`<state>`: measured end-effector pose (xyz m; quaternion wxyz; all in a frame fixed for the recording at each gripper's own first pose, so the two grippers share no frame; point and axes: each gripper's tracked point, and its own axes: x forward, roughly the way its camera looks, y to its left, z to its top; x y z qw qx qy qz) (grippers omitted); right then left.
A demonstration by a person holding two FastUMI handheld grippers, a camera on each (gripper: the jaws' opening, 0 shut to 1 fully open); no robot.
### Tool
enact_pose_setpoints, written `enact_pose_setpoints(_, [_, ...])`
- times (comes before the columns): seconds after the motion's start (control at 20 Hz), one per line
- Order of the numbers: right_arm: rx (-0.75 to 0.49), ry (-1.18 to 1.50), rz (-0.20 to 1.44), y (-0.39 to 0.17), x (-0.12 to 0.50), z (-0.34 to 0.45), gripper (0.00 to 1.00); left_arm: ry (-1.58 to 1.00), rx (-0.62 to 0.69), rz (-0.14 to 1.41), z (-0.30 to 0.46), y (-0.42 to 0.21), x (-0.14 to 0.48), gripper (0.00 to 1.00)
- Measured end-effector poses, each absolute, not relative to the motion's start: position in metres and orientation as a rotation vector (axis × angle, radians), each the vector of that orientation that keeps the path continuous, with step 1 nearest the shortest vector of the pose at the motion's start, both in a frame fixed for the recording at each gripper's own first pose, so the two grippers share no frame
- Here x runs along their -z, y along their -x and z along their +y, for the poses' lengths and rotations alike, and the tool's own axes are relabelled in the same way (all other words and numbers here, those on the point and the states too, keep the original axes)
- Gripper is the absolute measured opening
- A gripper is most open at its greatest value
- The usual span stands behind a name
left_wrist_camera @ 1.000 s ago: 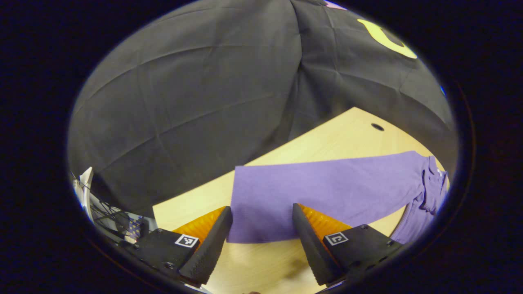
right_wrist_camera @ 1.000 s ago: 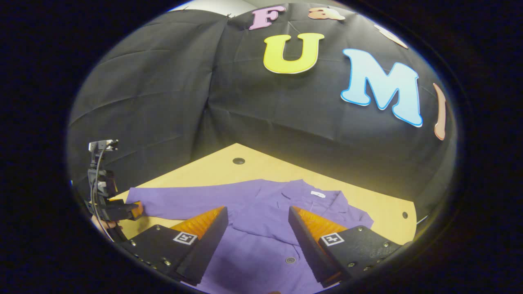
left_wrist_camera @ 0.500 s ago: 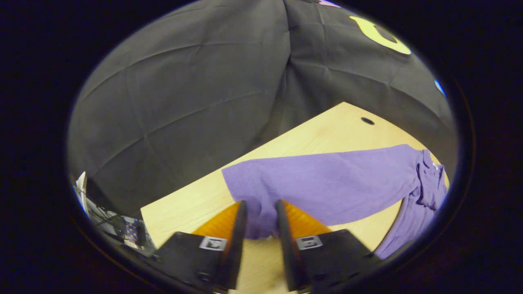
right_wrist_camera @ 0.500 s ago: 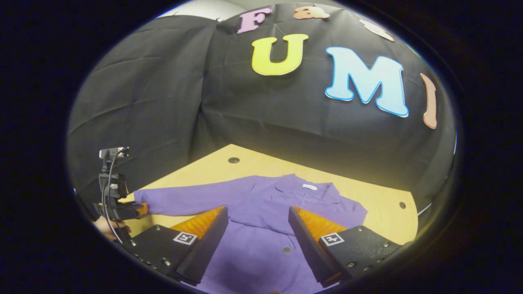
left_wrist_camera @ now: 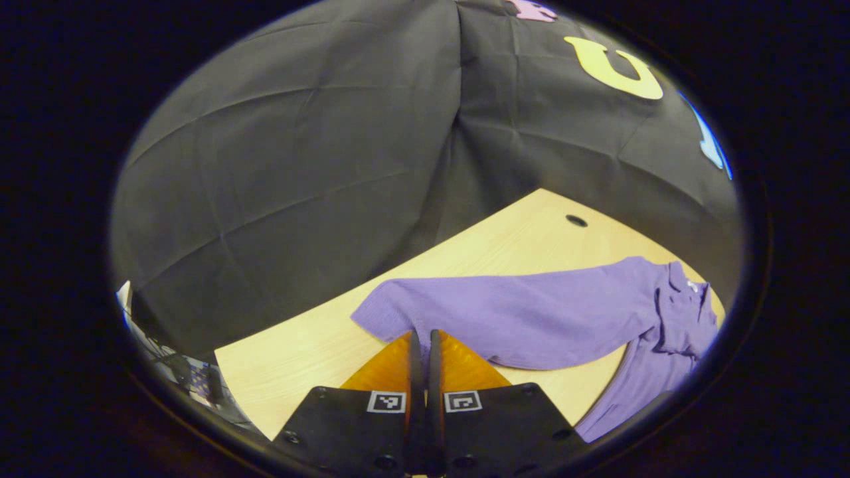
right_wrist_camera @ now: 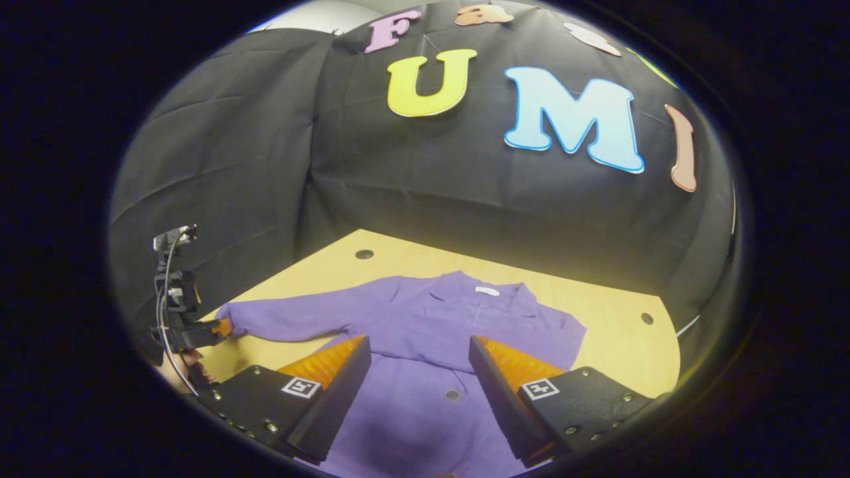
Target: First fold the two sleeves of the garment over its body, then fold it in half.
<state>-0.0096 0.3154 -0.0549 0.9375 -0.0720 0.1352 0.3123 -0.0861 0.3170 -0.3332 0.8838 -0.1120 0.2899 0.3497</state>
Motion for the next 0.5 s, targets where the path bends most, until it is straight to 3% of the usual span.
enact_pose_setpoints(0.5, [-0.542, 0.08, 0.278, -0.011, 0.053, 0.265, 0.94, 0.138, -0.504, 0.465, 0.233, -0.009, 0.252, 0.07])
